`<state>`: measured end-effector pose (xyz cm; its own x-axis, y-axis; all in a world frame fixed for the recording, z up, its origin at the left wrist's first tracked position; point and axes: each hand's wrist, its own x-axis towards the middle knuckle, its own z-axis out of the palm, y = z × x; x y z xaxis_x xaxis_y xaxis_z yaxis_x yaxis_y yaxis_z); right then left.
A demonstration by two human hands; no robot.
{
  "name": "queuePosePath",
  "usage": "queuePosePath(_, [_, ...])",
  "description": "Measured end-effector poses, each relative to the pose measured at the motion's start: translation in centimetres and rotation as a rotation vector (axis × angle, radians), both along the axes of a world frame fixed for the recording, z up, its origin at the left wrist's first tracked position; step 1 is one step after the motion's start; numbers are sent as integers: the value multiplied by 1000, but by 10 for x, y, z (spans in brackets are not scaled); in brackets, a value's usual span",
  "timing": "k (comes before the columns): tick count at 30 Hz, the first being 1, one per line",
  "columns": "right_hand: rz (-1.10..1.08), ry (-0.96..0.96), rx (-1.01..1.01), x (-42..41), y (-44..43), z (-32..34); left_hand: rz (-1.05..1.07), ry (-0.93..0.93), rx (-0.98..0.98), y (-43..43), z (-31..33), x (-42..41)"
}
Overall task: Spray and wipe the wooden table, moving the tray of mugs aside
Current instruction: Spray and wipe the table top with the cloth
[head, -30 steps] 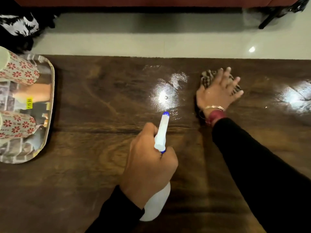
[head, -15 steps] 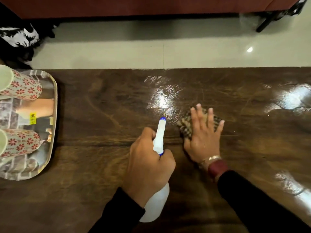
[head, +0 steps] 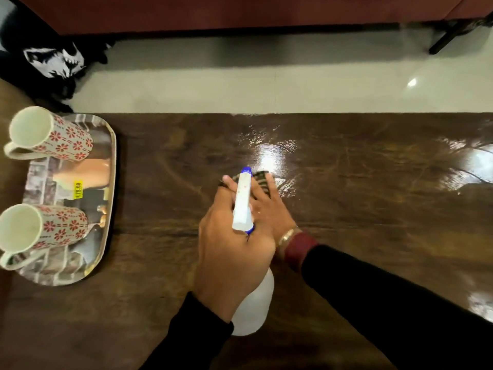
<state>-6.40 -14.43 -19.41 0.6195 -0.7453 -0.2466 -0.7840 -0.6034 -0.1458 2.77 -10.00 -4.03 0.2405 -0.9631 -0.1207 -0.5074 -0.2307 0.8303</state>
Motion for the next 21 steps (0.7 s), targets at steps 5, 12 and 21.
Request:
queuePosePath(5, [-514, 27, 53, -72, -54, 5, 40, -30, 140, 1, -8, 36])
queuePosePath(12, [-566, 25, 29, 41, -141, 14, 61, -51, 100, 11, -11, 58])
queuePosePath(21, [-23, -39, 21, 2, 2, 8, 30, 20, 117, 2, -4, 87])
